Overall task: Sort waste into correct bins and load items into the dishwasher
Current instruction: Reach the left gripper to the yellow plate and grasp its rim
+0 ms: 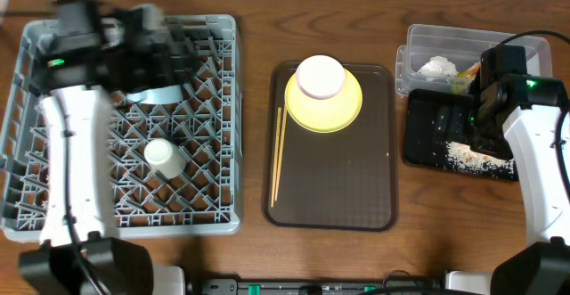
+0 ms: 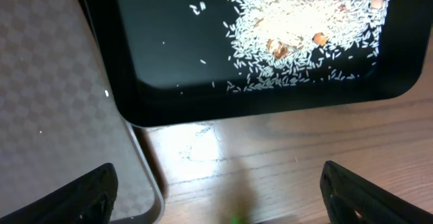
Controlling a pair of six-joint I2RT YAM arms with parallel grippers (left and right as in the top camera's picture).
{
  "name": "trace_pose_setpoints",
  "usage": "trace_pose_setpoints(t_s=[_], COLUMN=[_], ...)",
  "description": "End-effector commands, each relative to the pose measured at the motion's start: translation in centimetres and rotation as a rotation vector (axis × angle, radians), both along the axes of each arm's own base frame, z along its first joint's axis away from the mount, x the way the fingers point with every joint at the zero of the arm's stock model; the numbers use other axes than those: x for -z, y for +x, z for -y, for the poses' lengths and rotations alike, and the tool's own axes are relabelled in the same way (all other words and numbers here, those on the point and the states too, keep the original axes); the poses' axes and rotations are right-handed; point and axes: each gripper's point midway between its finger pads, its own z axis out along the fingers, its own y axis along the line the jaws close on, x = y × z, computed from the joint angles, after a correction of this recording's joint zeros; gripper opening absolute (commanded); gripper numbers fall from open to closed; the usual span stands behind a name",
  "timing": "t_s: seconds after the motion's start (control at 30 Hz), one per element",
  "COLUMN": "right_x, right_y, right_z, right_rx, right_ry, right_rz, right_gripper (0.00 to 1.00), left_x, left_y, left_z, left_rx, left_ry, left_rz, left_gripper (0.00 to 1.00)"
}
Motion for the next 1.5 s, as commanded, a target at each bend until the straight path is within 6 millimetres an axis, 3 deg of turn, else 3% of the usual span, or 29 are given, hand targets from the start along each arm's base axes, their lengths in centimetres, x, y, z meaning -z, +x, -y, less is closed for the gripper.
trace_pose_setpoints(t_s=[0.0,0.2,0.4,0.63,0.83,0.97,1.37,1.47], right_x=[-0.5,-0.5,-0.5,-0.5,-0.5,-0.5,-0.5,-0.5], right_y=[0.0,0.0,-0.1,-0.2,-0.4,-0.4,-0.5,-0.5], right_z=[0.5,0.5,0.5,0.4,0.5,0.5,0.5,0.4], right_rx=[0.006,0.006,0.006,0.006,0.005,0.005,0.005,0.005], right_ry=[-0.017,-0.017,-0.016,-0.016,-0.017,-0.017,-0.017,-0.017], right_rz=[0.016,0.015,0.013,0.009,0.001,0.002,-0.003,-0.005], right_gripper=[0.95,0.96,0.96,0.96,0.96,0.96,0.96,0.96], left_x=[1.2,2.7,6.9,13.6,19.0,21.1,20.1,19.8], left_y=[1.1,2.7,3.1,3.1,3.1,2.7,2.7,2.6], left_z=[2.8,11.9,19.2,24.4,25.3,25.1,25.1,25.1], left_rx=[0.040,0.206,0.346,0.445,0.473,0.481,0.477,0.472], left_ry=[0.160,0.270,0.298,0.310,0.334,0.348,0.342,0.339], left_rz=[0.026,0.137,0.154,0.111,0.039,-0.008,0.005,0.002], left_gripper=[0.79,0.84,0.87,0.87,0.87,0.81,0.25,0.15])
